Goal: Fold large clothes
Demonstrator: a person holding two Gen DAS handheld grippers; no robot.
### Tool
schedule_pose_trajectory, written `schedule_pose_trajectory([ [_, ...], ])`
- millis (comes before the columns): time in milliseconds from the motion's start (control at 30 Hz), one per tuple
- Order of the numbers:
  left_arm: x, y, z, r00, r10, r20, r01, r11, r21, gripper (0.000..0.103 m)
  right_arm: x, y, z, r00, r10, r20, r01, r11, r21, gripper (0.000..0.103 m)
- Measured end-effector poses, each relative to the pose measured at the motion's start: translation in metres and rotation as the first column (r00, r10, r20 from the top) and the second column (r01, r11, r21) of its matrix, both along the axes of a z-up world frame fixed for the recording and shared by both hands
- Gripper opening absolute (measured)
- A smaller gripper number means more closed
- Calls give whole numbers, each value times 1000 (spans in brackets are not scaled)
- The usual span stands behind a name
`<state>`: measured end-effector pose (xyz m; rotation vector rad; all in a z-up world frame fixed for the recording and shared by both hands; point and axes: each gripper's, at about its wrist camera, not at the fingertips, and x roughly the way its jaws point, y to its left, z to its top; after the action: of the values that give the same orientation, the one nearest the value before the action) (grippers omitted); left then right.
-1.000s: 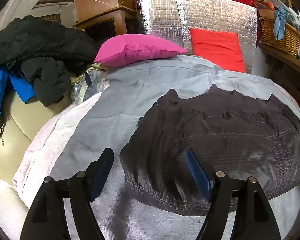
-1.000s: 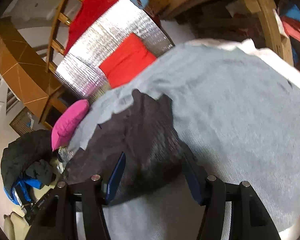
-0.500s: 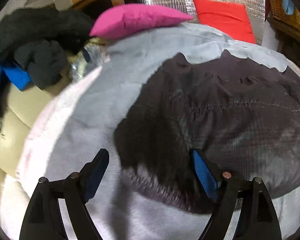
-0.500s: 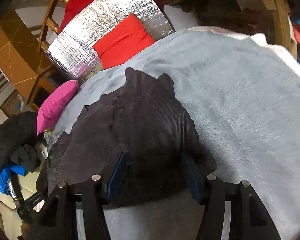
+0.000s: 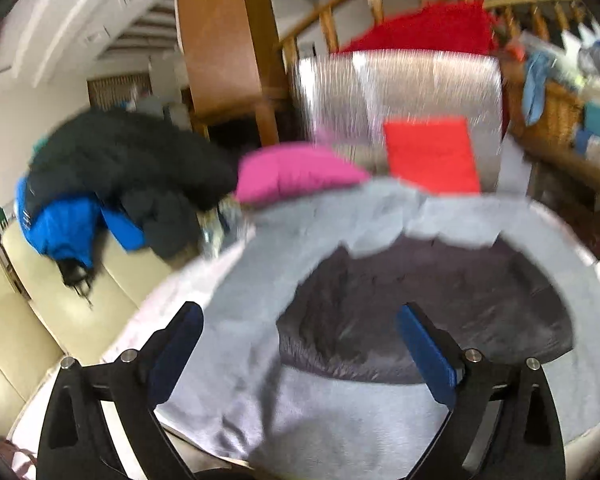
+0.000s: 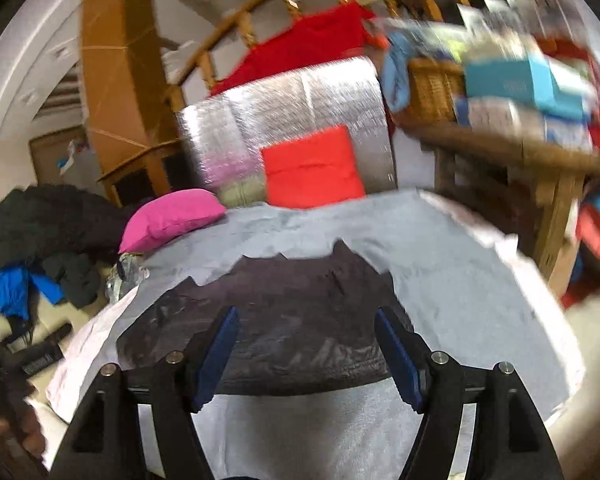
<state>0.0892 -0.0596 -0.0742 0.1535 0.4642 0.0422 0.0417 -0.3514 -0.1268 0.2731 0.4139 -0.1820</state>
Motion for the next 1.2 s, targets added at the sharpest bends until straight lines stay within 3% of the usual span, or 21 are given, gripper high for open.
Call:
schedule_pose_trajectory([
  [100, -38, -1, 32, 996, -7, 86, 7, 1000, 3, 100, -29, 26, 27, 1000, 9, 22, -7, 997, -76, 74],
  [200, -71, 4, 55, 989, -38, 141, 41, 999, -16, 101, -57, 41, 51, 999, 22, 46, -19, 997, -79, 74],
  [500, -121, 30, 94, 975, -35, 220, 58, 993, -99, 103, -117, 69, 108, 990, 15, 142, -4, 997, -73, 75],
  [733, -140, 40, 101, 970, -29, 241, 57, 992, -109, 103, -127, 82, 119, 989, 25, 143, -12, 996, -90, 75],
  [1200, -157, 40, 108, 960, -45, 275, 75, 992, -100, 103, -128, 83, 108, 995, 32, 100, -23, 996, -85, 75],
])
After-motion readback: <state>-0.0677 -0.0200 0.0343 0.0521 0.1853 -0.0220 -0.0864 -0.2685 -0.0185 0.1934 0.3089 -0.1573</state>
